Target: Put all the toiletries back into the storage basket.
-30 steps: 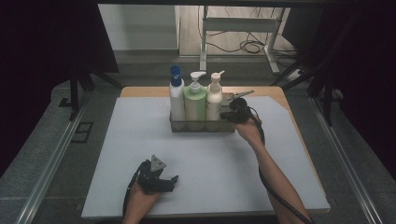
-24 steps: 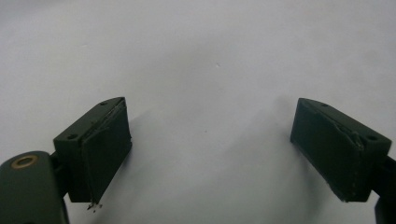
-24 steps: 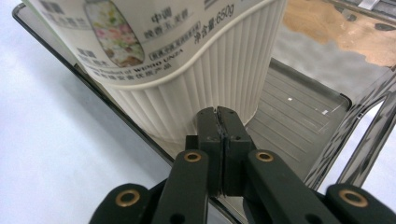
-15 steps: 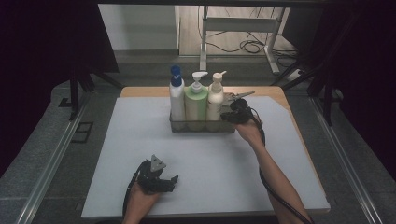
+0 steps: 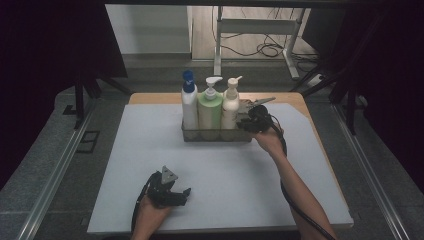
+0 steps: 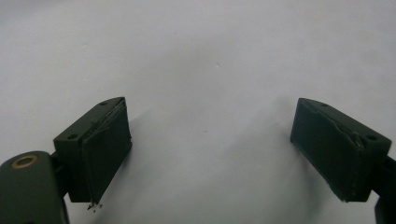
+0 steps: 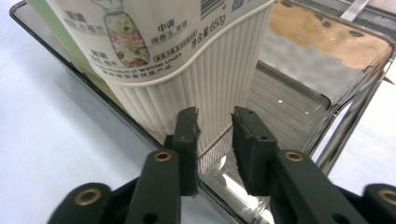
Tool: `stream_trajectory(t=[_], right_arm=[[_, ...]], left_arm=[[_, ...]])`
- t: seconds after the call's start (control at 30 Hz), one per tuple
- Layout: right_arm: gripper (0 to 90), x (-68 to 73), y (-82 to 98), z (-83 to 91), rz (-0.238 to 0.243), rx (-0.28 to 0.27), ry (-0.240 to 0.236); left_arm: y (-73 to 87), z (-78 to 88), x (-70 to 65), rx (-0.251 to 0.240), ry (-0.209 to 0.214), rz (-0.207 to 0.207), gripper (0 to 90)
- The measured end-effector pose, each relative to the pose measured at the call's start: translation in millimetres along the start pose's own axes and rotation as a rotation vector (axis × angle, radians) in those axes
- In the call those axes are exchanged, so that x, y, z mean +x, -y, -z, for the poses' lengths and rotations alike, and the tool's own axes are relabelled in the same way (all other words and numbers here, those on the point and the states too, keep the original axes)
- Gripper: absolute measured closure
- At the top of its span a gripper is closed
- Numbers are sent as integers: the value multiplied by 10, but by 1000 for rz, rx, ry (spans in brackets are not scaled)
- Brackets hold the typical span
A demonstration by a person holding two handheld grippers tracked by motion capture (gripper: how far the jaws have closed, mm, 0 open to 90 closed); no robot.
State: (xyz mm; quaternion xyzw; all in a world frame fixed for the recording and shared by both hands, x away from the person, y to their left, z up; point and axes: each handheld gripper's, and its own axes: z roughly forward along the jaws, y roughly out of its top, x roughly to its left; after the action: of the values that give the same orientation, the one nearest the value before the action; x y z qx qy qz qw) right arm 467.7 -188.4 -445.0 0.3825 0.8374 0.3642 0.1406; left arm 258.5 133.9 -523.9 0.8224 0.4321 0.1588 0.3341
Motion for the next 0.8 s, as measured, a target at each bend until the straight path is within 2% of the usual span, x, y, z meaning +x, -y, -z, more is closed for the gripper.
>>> stream_trajectory(t=[0.43,0.6,0.8], right_arm=[[404,-28,24,159,1,-24,11],[369,-9,36,228,29,-29,4],[299,38,62,302,39,-43,5]], left_arm=[[0,2,1,1,0,-2,119],[0,2,1,1,0,-2,119],[0,1,2,1,0,-2,119]])
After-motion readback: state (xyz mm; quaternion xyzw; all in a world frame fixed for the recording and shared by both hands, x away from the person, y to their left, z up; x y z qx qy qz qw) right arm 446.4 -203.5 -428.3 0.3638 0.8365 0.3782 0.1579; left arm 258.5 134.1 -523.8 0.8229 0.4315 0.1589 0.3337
